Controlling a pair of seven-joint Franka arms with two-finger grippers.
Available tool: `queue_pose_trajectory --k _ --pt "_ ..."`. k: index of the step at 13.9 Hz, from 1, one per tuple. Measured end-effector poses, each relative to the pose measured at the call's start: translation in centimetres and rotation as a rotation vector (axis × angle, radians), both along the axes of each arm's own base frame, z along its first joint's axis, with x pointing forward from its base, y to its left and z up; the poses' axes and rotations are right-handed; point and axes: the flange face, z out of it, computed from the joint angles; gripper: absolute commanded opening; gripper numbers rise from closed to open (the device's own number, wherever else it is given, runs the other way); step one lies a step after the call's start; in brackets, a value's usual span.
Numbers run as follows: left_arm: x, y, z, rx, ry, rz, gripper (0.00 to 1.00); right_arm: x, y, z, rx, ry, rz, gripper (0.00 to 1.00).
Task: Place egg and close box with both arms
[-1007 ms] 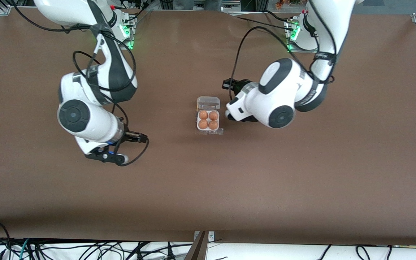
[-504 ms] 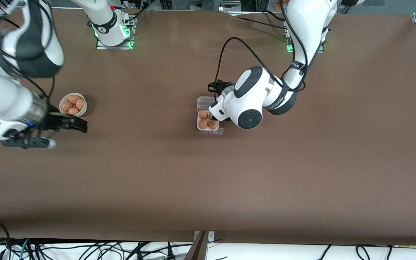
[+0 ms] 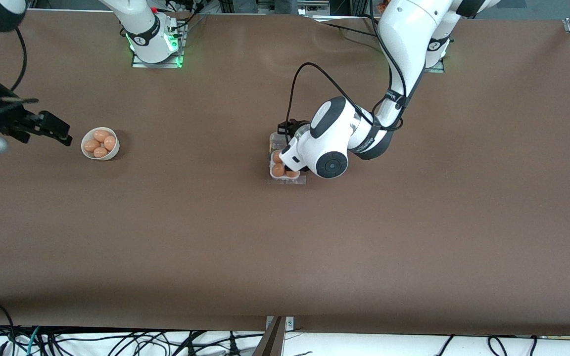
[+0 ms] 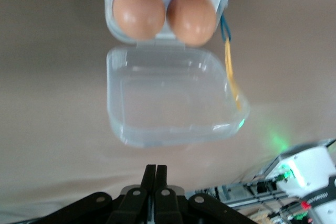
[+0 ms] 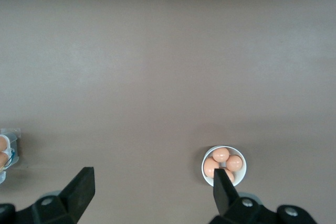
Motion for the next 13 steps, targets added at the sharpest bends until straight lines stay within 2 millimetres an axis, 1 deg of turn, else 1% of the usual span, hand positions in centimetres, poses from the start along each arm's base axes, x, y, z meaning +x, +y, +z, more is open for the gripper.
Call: queue_pose_trajectory --k 1,3,7,9,11,12,13 --pt "0.3 0.0 -0.2 0.000 -0.013 0.013 0.06 -0.4 -0.4 0.4 -0.001 0.000 -0.001 1.00" --pt "0.7 0.3 -0.5 0.003 -0.023 0.025 0.06 -0.6 -0.9 0.2 -0.001 0.005 -0.003 1.00" --pt "1.7 0.8 -1.2 0.009 -0.051 0.056 0.06 -0.1 -0.7 -0.5 0.001 -0.012 0.001 1.00" --pt "2.0 1.1 -1.4 0.011 -0.060 0.066 0.06 0.1 -0.7 -1.0 0.000 -0.007 0.000 1.00" --pt "2.7 1.8 -1.3 0.018 -0.071 0.080 0.06 0.2 -0.7 -1.2 -0.001 -0.006 0.001 1.00" --pt "3.2 2.2 -1.2 0.021 -0.081 0.089 0.07 0.2 -0.6 -1.2 -0.002 -0.006 0.003 1.00" --pt "3.9 2.6 -0.8 0.021 -0.096 0.101 0.15 0.2 -0.5 -1.2 -0.003 -0.007 0.005 1.00"
